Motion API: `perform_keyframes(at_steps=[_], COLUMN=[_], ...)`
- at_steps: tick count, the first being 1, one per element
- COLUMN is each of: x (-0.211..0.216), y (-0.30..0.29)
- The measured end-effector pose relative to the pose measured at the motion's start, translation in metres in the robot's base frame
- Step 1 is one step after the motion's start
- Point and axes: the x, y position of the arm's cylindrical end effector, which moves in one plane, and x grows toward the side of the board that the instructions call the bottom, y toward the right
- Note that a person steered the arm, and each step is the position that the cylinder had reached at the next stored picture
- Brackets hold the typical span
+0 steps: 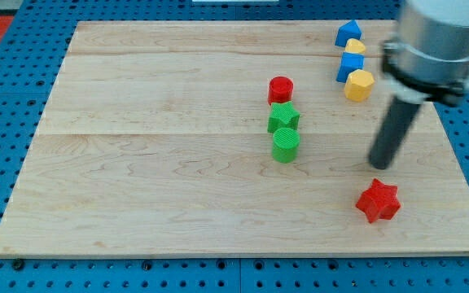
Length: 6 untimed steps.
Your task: Move the red star towards the green circle
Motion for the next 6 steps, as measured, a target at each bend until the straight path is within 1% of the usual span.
perform_keyframes(at_steps=[1, 2, 3, 4, 6], x=[0.057, 0.086, 0.055, 0.043, 0.045], y=[0.049, -0.009, -0.058, -0.084, -0.096])
